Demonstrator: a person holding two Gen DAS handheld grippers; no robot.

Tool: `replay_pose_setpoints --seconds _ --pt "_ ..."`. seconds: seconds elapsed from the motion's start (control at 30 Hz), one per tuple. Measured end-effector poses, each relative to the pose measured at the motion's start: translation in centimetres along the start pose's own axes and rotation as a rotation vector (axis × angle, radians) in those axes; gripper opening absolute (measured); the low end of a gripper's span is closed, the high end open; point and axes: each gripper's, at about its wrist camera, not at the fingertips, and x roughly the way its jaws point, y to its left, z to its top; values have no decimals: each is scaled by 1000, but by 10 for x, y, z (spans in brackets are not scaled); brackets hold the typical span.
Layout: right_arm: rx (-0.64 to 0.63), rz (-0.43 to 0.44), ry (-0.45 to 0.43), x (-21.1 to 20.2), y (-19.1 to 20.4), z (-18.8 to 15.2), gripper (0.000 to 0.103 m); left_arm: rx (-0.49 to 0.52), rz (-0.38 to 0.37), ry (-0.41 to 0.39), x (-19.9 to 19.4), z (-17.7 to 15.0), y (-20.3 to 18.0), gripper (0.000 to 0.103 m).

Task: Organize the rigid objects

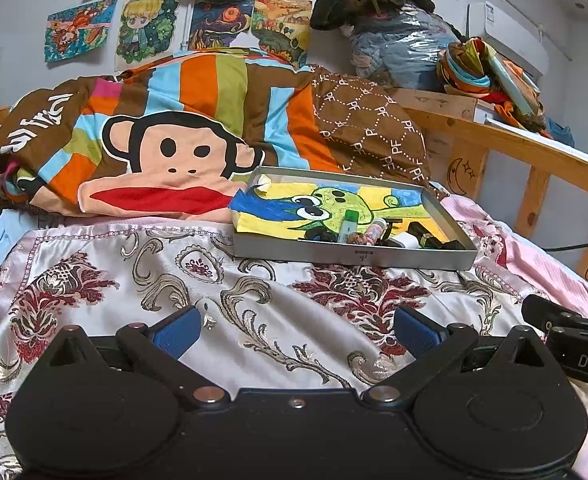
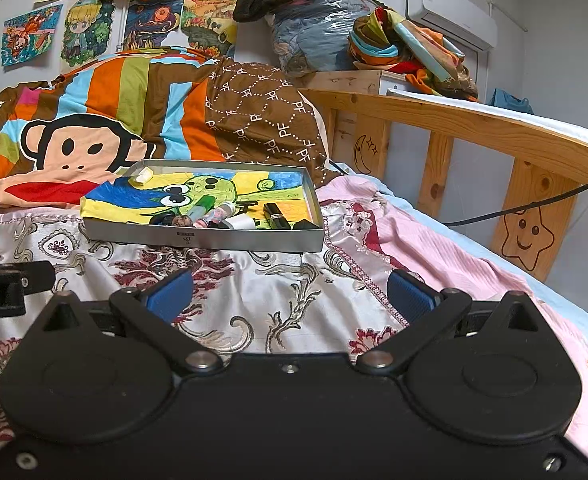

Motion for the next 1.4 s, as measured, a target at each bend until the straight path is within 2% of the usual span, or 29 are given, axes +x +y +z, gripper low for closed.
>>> replay_pose_setpoints --seconds 0.2,0.73,1.1,1.33,1.4 --pt "1 3 -5 0 -1 0 103 17 25 9 0 2 0 102" --pt "16 0 -4 0 -1 0 103 -48 -23 15 -1 1 8 102" --pt "-7 1 -18 2 0 0 103 -38 -20 13 0 2 8 102" --pt "-18 7 -10 2 2 1 103 -44 -36 -25 -3 1 13 102" --pt "-17 11 -4 4 2 1 103 -53 -39 -11 -1 2 14 102"
